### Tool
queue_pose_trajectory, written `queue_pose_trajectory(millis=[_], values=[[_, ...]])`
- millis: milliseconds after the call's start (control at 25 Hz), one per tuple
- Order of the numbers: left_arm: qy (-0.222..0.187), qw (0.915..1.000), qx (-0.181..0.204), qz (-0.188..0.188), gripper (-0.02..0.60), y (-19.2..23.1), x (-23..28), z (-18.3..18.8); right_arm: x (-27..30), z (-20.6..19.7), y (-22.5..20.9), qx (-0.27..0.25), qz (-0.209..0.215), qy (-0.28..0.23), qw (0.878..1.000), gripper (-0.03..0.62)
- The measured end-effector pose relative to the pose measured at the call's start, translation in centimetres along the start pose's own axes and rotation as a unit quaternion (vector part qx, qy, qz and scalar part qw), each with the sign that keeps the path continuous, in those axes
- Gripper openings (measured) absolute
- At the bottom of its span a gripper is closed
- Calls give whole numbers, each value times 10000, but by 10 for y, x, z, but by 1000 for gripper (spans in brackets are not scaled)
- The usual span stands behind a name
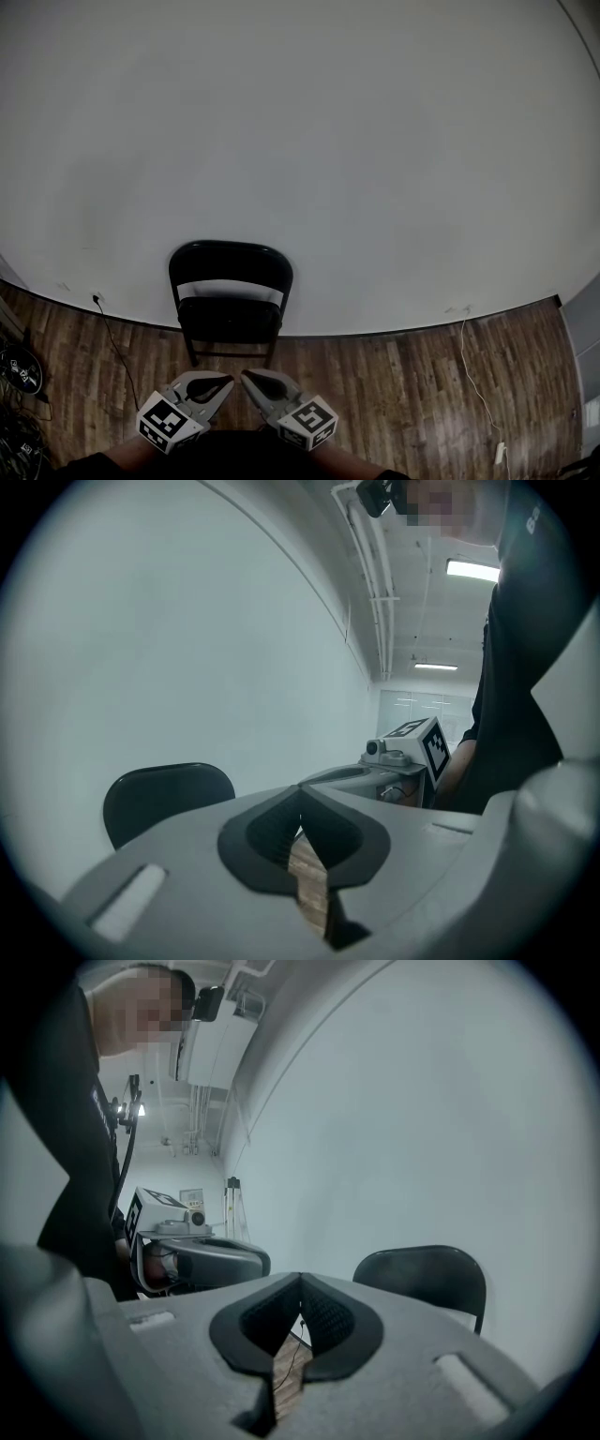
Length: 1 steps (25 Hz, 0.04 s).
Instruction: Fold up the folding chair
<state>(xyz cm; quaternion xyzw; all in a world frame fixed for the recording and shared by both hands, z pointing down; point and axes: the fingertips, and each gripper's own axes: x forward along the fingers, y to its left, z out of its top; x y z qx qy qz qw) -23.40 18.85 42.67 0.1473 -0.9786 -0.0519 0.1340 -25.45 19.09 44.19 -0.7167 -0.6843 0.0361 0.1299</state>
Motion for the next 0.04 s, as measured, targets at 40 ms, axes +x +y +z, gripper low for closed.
queue_pose_trajectory(millis=[40], values=[[2,10000,-6,2,2,0,0,0,0,0,0,2,-2,0,10000,2]])
